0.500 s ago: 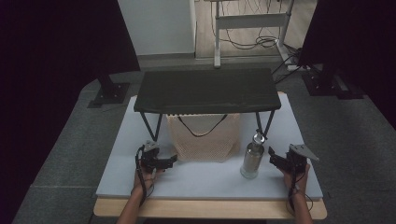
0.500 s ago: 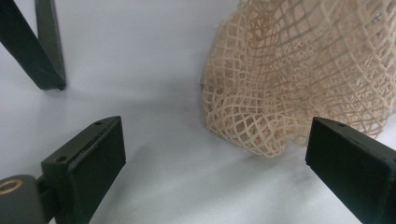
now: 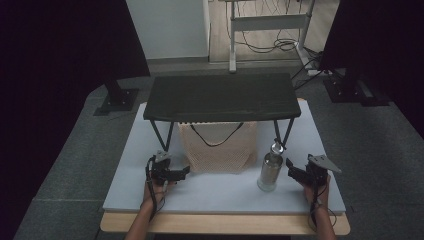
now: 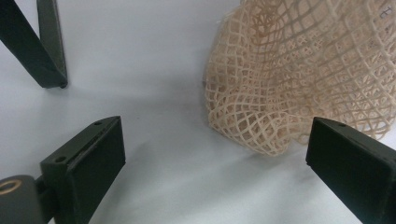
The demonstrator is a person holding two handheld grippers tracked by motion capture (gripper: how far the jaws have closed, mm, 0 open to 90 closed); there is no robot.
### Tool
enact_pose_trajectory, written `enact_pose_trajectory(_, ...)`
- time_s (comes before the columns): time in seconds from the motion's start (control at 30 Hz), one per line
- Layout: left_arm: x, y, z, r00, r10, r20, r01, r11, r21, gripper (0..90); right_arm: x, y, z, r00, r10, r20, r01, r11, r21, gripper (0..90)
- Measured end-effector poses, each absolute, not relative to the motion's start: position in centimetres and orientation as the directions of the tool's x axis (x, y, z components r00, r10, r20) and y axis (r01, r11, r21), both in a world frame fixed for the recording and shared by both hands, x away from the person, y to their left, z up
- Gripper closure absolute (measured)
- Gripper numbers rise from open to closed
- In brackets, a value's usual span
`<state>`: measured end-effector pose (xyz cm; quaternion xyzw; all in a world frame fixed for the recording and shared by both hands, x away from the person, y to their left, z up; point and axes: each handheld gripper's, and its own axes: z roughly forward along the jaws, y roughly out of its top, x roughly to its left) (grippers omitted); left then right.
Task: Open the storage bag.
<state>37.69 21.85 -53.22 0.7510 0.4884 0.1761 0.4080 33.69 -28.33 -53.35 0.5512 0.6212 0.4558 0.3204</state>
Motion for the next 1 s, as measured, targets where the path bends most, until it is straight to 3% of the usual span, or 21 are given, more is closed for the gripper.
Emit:
enact_pose_trajectory(0.6,37.52,21.67,-53.19,0.445,0.889,-0.105,0.581,-0.198,0.789,5.1,33.57,-27.96,-53.34,-0.172,0.983,0.068,0.383,0.003,0.924,11.0)
enact_pose_trajectory(0.77,37.75,22.17,-53.2,0.459,0.873,-0.166,0.598,-0.166,0.784,4.8,33.49,-27.94,-53.34,-0.17,0.983,0.064,0.375,0.004,0.927,11.0)
enact_pose_trajectory(1.0,37.59,22.2,-53.05,0.489,0.856,-0.171,0.588,-0.179,0.789,3.8,33.4,-27.87,-53.33,-0.173,0.983,0.056,0.368,0.012,0.93,11.0)
